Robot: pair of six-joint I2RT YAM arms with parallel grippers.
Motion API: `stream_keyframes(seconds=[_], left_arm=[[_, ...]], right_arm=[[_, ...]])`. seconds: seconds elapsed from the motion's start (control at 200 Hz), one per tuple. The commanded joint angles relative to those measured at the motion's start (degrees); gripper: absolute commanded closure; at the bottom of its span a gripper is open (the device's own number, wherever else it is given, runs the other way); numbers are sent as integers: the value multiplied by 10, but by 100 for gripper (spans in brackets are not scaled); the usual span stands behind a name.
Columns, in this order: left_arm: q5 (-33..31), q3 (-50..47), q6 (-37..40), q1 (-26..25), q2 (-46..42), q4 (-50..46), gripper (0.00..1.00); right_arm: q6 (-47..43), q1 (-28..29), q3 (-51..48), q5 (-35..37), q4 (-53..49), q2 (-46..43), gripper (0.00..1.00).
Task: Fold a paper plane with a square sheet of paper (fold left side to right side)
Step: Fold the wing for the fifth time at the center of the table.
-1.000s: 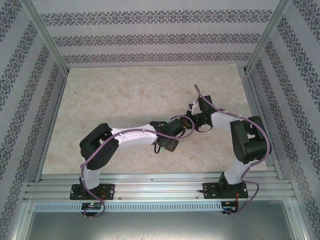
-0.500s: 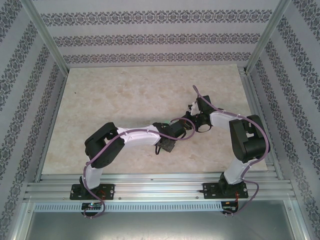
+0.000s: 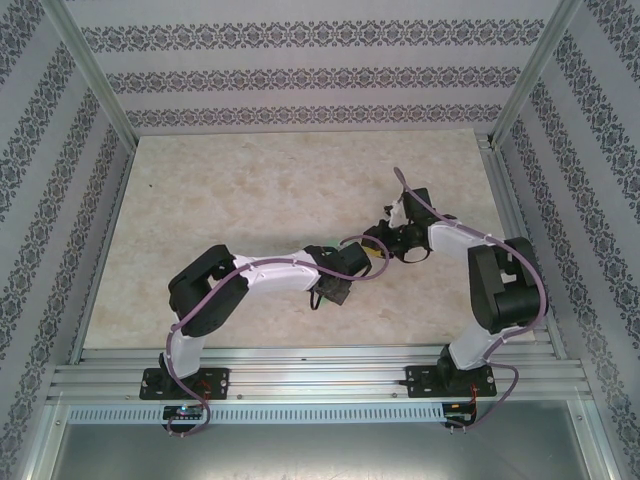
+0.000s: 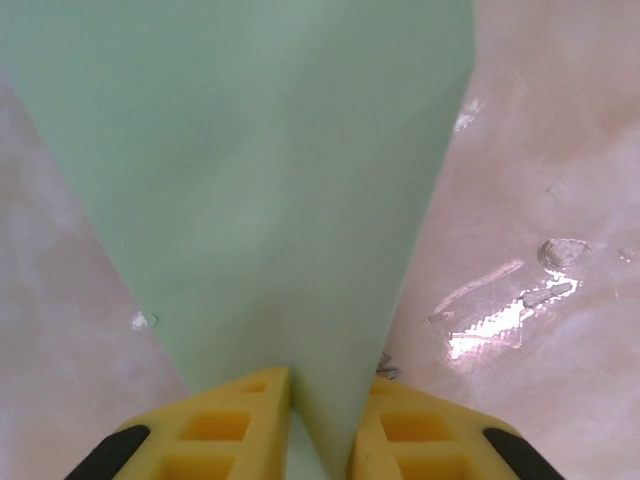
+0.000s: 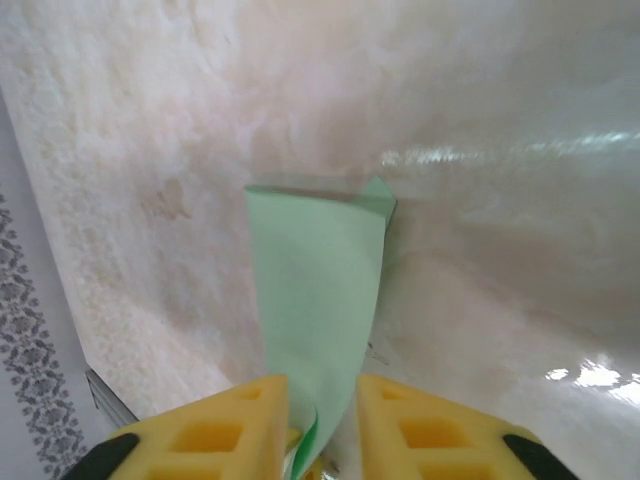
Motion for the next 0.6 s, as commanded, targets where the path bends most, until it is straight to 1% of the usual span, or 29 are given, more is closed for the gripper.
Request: stream_keyframes(seconds=[0.0, 0.13, 0.3, 0.485, 0.595], left_arm=[[42, -27, -23, 12, -25, 47, 81], [85, -62, -35, 35, -51, 96, 84], [156, -124, -58, 69, -92, 184, 86], [240, -171, -77, 110, -110, 262, 89], [274, -182, -83, 126, -111, 287, 89]], right_arm=[[-26, -15, -18, 17, -13, -47, 68], [-34, -19, -44, 16, -9, -67, 67], [-25, -18, -95, -15, 41, -89, 66], [-18, -2, -138, -27, 79, -126, 56], [1, 19, -154, -15, 106, -130, 53]])
